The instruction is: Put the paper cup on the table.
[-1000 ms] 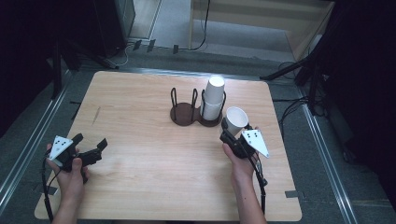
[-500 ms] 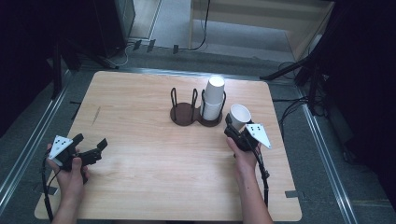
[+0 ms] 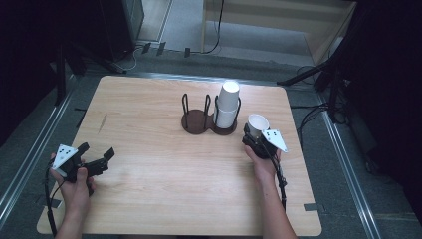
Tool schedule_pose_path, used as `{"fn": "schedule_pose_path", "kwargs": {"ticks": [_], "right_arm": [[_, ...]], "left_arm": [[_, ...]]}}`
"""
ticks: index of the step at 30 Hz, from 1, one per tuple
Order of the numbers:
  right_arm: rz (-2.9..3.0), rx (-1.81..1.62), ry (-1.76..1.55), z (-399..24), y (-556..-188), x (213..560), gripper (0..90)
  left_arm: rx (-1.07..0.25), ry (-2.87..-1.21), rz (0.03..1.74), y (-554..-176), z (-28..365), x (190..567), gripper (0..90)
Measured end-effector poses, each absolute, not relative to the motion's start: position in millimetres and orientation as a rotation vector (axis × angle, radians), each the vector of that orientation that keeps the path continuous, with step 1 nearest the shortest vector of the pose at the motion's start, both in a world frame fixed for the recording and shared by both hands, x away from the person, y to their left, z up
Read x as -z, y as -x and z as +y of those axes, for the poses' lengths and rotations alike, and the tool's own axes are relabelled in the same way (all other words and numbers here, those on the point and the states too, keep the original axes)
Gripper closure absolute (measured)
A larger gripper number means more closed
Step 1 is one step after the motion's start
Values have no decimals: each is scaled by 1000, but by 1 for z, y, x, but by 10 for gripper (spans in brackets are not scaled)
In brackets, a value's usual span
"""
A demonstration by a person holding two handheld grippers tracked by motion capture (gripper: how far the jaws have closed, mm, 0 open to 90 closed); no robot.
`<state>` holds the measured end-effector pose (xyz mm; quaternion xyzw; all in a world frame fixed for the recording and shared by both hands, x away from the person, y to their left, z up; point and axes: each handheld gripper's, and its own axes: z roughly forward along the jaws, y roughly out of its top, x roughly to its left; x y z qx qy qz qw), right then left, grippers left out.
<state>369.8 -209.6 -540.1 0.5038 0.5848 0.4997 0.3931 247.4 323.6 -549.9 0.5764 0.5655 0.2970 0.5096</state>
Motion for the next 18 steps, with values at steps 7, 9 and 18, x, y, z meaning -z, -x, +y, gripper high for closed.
{"fn": "schedule_pose_path", "kwargs": {"ticks": [7, 9, 18], "right_arm": [[1592, -1185, -1224, -204, -380, 540, 265], [1606, -1168, -1220, -204, -383, 540, 265], [1631, -1112, -1187, -198, -384, 542, 255]], "left_arm": [[-719, -1397, 1362, -247, 323, 550, 0], [-717, -1393, 1362, -248, 323, 550, 0], [-717, -1395, 1361, -248, 323, 550, 0]]}}
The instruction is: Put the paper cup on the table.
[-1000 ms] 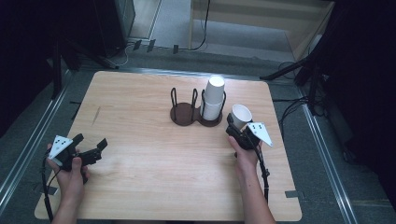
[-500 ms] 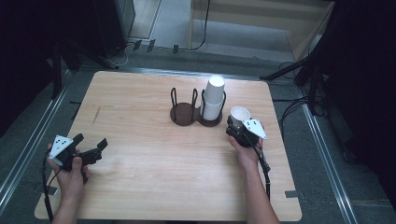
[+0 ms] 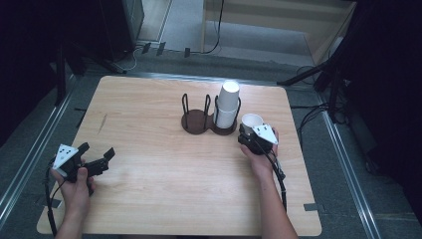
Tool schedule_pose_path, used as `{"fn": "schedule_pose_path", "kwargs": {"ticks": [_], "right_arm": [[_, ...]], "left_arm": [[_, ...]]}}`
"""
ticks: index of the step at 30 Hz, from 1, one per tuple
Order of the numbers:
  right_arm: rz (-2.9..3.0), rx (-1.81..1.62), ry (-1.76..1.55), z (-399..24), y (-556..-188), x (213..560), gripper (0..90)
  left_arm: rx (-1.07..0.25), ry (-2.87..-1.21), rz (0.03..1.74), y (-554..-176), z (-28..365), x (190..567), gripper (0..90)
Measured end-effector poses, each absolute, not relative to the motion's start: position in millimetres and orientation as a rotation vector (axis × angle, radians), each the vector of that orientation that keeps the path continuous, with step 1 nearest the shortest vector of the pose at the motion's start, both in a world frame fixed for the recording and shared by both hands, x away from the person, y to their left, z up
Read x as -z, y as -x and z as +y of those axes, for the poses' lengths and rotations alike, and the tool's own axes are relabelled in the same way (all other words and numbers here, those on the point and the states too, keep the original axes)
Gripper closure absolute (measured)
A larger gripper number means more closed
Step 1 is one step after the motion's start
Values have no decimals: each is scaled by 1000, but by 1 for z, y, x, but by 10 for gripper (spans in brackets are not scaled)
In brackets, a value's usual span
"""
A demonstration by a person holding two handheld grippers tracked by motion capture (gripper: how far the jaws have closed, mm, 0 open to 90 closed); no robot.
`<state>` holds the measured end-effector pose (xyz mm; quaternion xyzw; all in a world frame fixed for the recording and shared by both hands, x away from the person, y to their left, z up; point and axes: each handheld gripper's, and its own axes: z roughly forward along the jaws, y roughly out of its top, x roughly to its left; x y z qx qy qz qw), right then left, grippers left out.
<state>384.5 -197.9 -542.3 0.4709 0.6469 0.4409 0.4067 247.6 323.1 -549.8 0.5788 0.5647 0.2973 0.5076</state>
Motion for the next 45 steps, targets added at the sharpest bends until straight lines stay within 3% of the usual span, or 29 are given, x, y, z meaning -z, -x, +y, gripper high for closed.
{"fn": "schedule_pose_path", "kwargs": {"ticks": [11, 16, 18, 45], "right_arm": [[1663, -1100, -1266, -205, -378, 543, 216], [1686, -1120, -1251, -206, -375, 543, 94], [1702, -1134, -1236, -207, -372, 542, 3], [1621, -1271, -1190, -247, -310, 507, 0]], "left_arm": [[-713, -1404, 1361, -249, 322, 550, 0], [-713, -1402, 1362, -249, 323, 550, 0], [-712, -1401, 1362, -249, 323, 550, 0], [-711, -1403, 1359, -249, 323, 550, 0]]}}
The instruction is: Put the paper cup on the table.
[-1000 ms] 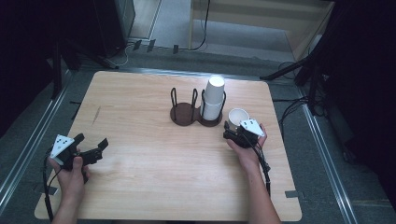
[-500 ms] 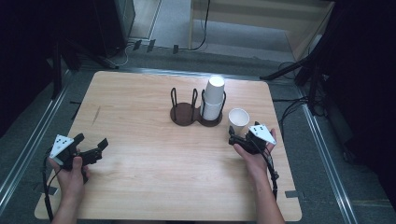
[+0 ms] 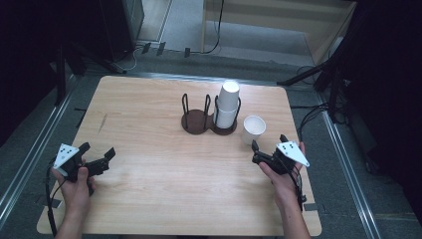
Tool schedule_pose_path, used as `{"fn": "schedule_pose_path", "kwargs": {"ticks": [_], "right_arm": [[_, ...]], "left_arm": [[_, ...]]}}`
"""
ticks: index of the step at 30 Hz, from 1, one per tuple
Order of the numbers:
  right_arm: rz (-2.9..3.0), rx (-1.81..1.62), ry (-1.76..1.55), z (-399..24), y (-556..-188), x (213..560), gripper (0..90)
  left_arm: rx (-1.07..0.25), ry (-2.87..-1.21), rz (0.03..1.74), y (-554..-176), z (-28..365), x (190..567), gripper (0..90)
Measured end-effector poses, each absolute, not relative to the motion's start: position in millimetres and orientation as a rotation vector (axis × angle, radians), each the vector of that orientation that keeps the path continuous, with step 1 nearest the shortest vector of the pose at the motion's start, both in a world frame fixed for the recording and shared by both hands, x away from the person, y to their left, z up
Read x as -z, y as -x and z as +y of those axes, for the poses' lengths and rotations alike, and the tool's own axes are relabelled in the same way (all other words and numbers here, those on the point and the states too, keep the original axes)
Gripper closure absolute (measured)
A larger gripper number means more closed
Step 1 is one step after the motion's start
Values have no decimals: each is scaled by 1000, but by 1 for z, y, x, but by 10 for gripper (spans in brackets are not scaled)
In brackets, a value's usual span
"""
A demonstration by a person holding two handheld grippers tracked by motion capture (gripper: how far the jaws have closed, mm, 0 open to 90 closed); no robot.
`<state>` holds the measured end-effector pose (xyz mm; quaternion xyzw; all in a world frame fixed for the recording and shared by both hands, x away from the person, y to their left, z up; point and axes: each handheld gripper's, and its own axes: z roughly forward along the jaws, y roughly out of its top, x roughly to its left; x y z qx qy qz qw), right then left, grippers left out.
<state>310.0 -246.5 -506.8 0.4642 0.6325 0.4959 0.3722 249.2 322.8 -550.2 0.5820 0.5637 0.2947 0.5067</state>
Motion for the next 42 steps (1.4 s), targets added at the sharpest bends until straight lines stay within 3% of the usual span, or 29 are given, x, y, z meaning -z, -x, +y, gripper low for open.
{"fn": "schedule_pose_path", "kwargs": {"ticks": [19, 42], "right_arm": [[1559, -1253, -1226, -287, -277, 508, 0], [1542, -1198, -1326, -325, -244, 533, 0]], "left_arm": [[-713, -1406, 1360, -249, 322, 550, 0], [-715, -1390, 1356, -246, 323, 550, 0]]}}
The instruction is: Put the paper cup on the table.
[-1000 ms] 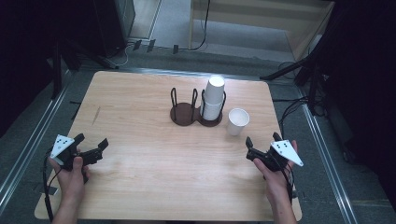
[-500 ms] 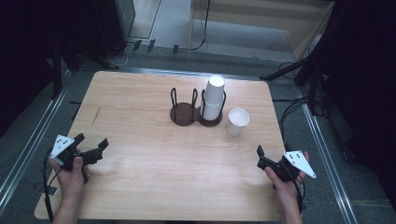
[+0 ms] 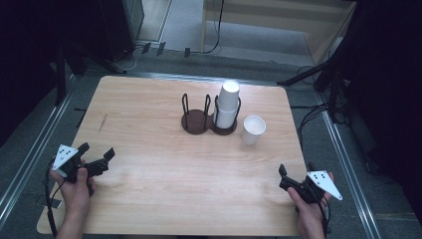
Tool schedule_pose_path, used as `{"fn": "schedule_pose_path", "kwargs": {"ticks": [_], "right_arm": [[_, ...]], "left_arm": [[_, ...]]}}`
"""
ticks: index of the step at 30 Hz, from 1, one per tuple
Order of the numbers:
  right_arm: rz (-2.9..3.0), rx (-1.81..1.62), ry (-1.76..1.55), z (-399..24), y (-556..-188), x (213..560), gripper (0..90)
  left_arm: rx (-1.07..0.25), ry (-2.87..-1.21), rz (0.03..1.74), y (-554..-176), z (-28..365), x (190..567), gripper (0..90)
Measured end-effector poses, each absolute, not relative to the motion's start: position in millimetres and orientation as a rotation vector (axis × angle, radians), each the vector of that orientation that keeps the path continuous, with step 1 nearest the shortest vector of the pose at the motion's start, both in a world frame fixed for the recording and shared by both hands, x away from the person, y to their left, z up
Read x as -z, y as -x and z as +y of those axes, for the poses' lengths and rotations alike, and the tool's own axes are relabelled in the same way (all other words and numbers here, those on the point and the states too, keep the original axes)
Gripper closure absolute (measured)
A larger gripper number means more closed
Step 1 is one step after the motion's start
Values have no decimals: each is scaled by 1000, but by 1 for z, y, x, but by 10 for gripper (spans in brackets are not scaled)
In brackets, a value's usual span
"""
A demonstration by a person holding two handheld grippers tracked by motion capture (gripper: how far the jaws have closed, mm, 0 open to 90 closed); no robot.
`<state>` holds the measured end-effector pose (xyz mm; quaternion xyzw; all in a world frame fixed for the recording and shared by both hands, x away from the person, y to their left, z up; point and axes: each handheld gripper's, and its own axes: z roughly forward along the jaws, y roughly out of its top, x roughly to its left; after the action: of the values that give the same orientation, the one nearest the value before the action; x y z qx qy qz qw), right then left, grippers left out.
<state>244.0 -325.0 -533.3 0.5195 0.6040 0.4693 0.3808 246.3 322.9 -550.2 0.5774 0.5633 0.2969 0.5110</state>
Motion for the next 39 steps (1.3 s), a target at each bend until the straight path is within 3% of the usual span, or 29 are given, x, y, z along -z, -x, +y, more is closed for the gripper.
{"fn": "schedule_pose_path", "kwargs": {"ticks": [13, 24, 39], "right_arm": [[1554, -1234, -1390, -349, -220, 539, 0], [1587, -1188, -1389, -343, -218, 544, 8], [1512, -1162, -1429, -343, -217, 546, 52]], "left_arm": [[-764, -1443, 1339, -243, 315, 551, 0], [-848, -1437, 1394, -241, 312, 550, 0], [-807, -1388, 1385, -238, 318, 550, 0]]}}
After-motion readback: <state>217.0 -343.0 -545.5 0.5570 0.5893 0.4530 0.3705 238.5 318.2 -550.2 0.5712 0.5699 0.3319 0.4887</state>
